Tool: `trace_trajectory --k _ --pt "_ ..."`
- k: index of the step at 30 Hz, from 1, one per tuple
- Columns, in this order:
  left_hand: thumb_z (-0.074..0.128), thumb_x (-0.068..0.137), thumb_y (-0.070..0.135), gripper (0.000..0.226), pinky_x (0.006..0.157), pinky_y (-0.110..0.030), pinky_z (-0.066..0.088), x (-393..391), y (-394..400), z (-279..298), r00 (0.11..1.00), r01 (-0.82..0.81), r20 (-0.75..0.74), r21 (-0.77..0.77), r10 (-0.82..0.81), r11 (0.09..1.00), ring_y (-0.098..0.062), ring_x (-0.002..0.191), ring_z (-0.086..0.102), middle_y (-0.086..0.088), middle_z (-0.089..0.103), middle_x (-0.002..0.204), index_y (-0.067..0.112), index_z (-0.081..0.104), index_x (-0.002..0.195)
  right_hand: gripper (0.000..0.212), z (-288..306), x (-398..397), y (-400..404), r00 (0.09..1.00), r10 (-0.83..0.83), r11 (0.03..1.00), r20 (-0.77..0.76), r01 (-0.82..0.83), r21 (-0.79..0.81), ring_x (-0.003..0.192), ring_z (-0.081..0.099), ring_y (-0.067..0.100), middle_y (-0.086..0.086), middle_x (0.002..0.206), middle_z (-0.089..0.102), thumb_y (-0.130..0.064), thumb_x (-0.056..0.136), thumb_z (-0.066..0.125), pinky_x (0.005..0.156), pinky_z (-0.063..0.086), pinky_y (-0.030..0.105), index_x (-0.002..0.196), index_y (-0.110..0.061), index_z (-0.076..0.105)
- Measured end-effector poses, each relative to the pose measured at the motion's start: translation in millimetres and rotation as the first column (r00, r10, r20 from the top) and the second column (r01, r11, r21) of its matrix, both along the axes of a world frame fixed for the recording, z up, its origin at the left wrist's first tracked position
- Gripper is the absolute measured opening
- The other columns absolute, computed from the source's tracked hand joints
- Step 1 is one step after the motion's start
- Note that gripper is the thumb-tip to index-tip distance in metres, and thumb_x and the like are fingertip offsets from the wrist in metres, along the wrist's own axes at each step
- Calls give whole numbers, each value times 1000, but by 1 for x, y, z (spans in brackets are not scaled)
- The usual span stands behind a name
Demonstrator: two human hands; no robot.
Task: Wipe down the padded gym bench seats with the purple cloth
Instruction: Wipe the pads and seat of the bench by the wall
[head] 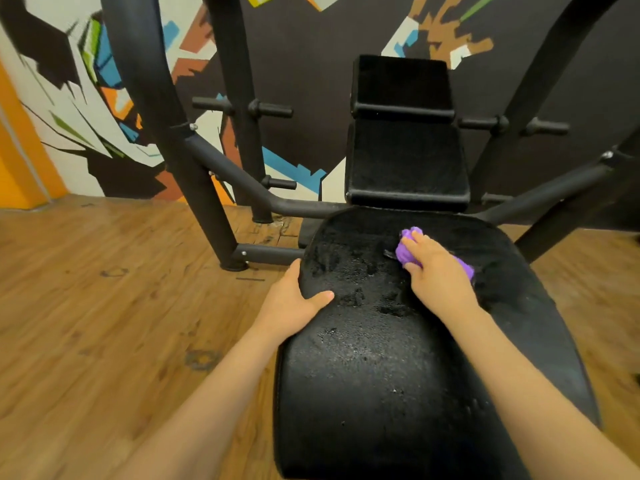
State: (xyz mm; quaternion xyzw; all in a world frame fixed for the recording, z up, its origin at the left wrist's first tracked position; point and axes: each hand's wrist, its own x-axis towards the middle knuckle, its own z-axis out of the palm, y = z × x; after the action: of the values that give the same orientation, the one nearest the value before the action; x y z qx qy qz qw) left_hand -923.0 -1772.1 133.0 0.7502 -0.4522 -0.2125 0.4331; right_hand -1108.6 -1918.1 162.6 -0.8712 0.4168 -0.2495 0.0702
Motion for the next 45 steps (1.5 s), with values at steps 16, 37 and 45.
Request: trace_trajectory --k 16,37,45 --pt "44 97 46 79 111 -26 30 -21 4 -7 912 -122 397 23 103 992 -14 146 14 0 6 161 13 2 154 53 -2 -2 18 992 83 992 98 -92 91 136 34 16 0 148 36 -10 88 62 106 13 13 138 -15 44" --pt "33 100 40 75 120 -33 4 -26 9 1 867 -117 495 106 50 987 -25 148 -3 -15 -5 160 0 -7 150 52 3 53 37 935 349 937 -62 -346 57 139 27 9 -4 150 30 -11 92 57 110 9 10 140 -15 40" --pt "26 102 40 69 120 -34 0 -30 12 6 795 -114 606 142 5 983 -25 148 -8 -13 -8 160 4 -5 151 43 4 -58 -17 1000 4 1000 -11 -4 -31 134 38 18 1 143 43 -4 89 58 114 25 33 131 -12 54"
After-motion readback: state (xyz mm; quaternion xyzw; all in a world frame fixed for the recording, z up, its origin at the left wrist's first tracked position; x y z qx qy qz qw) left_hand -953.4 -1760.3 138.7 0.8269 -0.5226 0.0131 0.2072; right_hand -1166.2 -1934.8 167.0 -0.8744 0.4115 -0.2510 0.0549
